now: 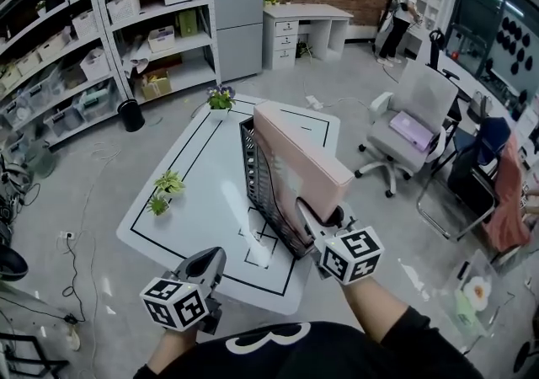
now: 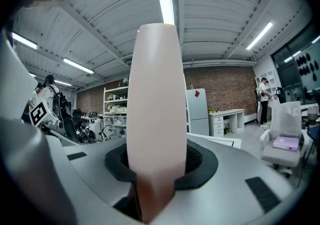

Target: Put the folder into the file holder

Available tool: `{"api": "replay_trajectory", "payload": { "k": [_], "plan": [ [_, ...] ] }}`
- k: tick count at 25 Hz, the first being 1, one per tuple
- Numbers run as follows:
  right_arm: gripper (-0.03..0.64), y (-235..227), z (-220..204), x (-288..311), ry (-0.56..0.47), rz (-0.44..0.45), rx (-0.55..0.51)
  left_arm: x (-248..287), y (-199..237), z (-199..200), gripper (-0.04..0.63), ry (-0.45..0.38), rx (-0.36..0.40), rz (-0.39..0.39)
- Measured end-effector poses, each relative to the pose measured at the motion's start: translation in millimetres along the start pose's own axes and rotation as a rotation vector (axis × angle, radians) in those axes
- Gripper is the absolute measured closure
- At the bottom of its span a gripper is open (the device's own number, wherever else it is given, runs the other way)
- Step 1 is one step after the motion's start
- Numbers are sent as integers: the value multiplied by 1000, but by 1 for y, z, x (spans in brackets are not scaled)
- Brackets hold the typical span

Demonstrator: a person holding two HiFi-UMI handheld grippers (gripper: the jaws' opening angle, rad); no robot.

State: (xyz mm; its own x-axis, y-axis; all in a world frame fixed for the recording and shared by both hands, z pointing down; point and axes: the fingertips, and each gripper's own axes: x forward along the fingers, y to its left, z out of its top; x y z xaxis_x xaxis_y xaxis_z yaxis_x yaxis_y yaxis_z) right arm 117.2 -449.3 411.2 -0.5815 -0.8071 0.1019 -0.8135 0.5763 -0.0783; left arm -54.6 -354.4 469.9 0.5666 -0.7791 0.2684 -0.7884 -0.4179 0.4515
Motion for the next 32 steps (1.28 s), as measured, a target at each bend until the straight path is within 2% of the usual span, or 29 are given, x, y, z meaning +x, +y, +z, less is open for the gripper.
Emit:
{"api": "replay_trajectory", "payload": {
  "k": [5, 14, 17, 19, 22, 27, 29, 32],
  "plan": [
    [478, 6, -18, 2, 58, 23, -19, 0, 0, -2, 589, 9, 12, 5],
    [452, 13, -24, -3, 103, 37, -62, -7, -8, -2, 589, 29, 30, -20],
    [376, 14, -28, -11, 136, 17, -71, -10, -12, 3, 589, 37, 45, -35],
    [362, 11, -29, -24, 146, -16, -53, -14, -18, 4, 589, 51, 55, -43],
    [362, 12, -18, -48, 126, -50, -41, -19, -28, 13, 589, 56, 74, -65],
    [362, 30, 20, -89, 44, -42, -2, -27, -52, 28, 589, 62, 108, -115],
    [363, 39, 36, -102, 11, -24, 5, -32, -63, 37, 589, 55, 126, -131],
    [370, 65, 52, -114, -31, 57, -12, -45, -74, 47, 589, 35, 142, -149]
  ]
}}
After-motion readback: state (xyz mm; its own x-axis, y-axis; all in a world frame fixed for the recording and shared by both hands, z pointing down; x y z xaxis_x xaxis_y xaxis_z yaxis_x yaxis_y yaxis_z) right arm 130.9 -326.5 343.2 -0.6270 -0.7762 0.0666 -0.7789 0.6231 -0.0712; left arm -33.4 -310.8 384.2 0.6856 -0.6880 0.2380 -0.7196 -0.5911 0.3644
